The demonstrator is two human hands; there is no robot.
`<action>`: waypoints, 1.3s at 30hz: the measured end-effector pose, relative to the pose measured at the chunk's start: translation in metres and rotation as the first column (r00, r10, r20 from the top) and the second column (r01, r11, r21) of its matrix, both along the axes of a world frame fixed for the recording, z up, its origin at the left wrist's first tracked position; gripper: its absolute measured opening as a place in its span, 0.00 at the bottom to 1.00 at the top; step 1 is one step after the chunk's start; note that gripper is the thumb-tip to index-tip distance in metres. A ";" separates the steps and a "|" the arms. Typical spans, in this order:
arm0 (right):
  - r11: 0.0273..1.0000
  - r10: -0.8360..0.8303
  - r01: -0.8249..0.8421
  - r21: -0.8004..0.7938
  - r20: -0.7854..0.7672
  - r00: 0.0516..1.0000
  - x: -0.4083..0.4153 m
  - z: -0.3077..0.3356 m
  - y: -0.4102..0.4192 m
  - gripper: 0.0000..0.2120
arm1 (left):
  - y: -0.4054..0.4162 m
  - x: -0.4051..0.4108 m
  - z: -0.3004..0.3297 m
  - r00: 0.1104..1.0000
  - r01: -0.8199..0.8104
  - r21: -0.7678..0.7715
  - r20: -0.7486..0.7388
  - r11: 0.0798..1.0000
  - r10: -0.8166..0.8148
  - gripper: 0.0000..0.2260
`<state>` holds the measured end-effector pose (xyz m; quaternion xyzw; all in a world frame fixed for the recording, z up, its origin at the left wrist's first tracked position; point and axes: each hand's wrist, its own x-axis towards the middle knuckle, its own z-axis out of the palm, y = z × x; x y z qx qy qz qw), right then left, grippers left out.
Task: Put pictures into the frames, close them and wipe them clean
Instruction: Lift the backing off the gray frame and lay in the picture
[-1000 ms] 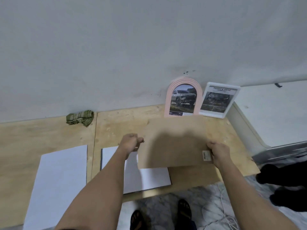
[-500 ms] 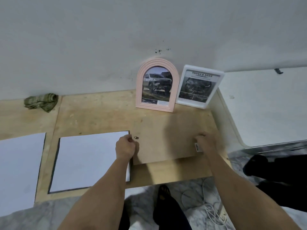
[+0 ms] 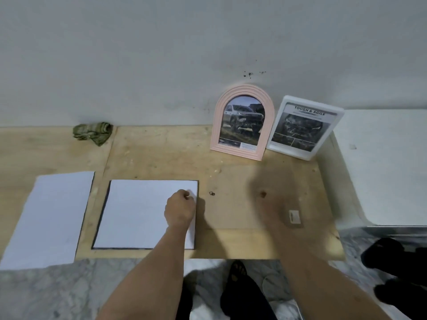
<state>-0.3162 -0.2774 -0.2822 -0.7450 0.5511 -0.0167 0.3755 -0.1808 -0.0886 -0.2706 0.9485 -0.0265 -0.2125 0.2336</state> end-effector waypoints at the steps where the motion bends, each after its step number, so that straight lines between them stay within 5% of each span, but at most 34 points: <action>1: 0.998 0.053 -0.054 0.028 0.022 0.998 0.012 0.000 0.016 0.07 | 0.011 0.006 0.003 1.000 -0.009 0.005 0.003 1.000 0.009 0.11; 7: 0.933 0.338 -0.335 0.130 -0.005 0.941 0.066 -0.009 0.122 0.05 | 0.101 0.057 0.011 0.998 -0.060 0.099 -0.014 0.993 0.062 0.16; 13: 0.948 0.314 -0.311 0.069 -0.046 0.948 0.067 -0.016 0.177 0.04 | 0.187 0.105 -0.001 0.994 0.045 0.180 -0.105 0.983 -0.026 0.21; 18: 0.940 0.340 -0.339 0.029 -0.042 0.940 0.060 -0.023 0.187 0.19 | 0.209 0.123 -0.013 0.986 0.112 0.155 -0.136 0.981 -0.091 0.23; 23: 0.947 0.318 -0.320 -0.008 -0.099 0.943 0.064 -0.012 0.192 0.22 | 0.209 0.132 -0.018 0.977 -0.042 0.017 -0.206 0.999 0.045 0.24; 29: 0.972 0.230 -0.234 -0.008 -0.137 0.964 0.073 -0.007 0.203 0.23 | 0.214 0.142 -0.017 0.967 -0.139 -0.114 -0.228 0.984 0.110 0.04; 35: 0.978 0.205 -0.203 0.035 -0.066 0.976 0.072 0.001 0.204 0.17 | 0.225 0.136 -0.009 0.967 -0.189 -0.296 -0.223 0.936 0.124 0.10; 39: 0.993 0.121 -0.121 0.003 0.004 0.993 0.078 0.014 0.204 0.14 | 0.232 0.140 0.004 0.877 -0.366 -0.490 -0.466 0.792 0.117 0.08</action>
